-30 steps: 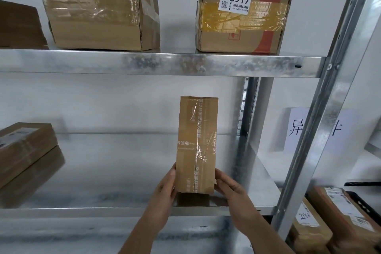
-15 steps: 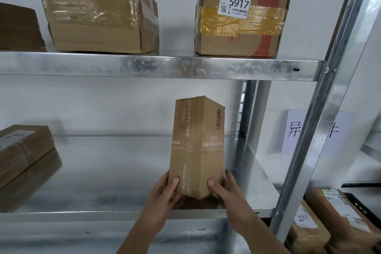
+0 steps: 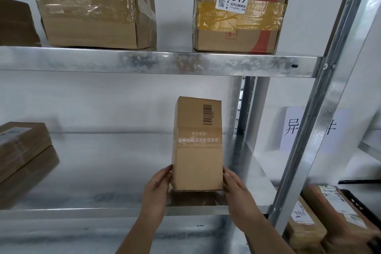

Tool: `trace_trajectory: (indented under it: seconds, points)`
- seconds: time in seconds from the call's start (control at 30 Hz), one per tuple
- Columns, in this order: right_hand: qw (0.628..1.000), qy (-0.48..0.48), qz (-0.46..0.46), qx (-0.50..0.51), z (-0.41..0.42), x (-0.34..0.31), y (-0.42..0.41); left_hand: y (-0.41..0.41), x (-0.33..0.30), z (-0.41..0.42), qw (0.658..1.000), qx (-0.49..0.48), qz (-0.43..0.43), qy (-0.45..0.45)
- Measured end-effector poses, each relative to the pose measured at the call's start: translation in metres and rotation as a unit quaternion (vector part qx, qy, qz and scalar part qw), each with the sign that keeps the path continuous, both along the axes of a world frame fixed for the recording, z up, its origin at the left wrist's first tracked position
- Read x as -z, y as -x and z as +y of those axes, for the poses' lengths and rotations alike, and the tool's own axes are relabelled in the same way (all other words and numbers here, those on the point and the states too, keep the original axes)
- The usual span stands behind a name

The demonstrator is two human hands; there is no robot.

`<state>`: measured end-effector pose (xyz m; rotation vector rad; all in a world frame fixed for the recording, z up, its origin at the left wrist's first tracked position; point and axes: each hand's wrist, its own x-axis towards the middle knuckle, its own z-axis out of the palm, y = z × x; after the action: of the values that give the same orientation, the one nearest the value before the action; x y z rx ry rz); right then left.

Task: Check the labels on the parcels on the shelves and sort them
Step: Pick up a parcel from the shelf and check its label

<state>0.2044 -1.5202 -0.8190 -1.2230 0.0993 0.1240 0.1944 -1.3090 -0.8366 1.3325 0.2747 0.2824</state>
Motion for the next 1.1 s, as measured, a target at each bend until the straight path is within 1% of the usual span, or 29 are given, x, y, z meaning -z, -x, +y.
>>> trace_trajectory:
  seconds: [0.2, 0.4, 0.73, 0.97, 1.1]
  points:
    - [0.999, 0.041, -0.021, -0.019, -0.001, 0.001, 0.004, 0.007, -0.012, -0.005, 0.999, 0.037, 0.028, 0.020]
    - [0.998, 0.051, -0.022, -0.017, 0.003, -0.003, 0.005, 0.010, -0.011, -0.001, 0.998, 0.056, 0.035, 0.013]
    - [0.999, 0.047, -0.015, -0.010, 0.005, -0.004, 0.005, 0.011, -0.010, 0.003, 0.997, 0.068, 0.041, -0.019]
    - [0.999, 0.046, -0.007, -0.003, 0.004, -0.001, 0.003, 0.011, -0.011, 0.001, 0.997, 0.063, 0.049, -0.015]
    - [0.999, 0.039, -0.016, -0.008, 0.005, 0.000, 0.004, 0.013, -0.012, 0.000, 0.997, 0.073, 0.039, -0.004]
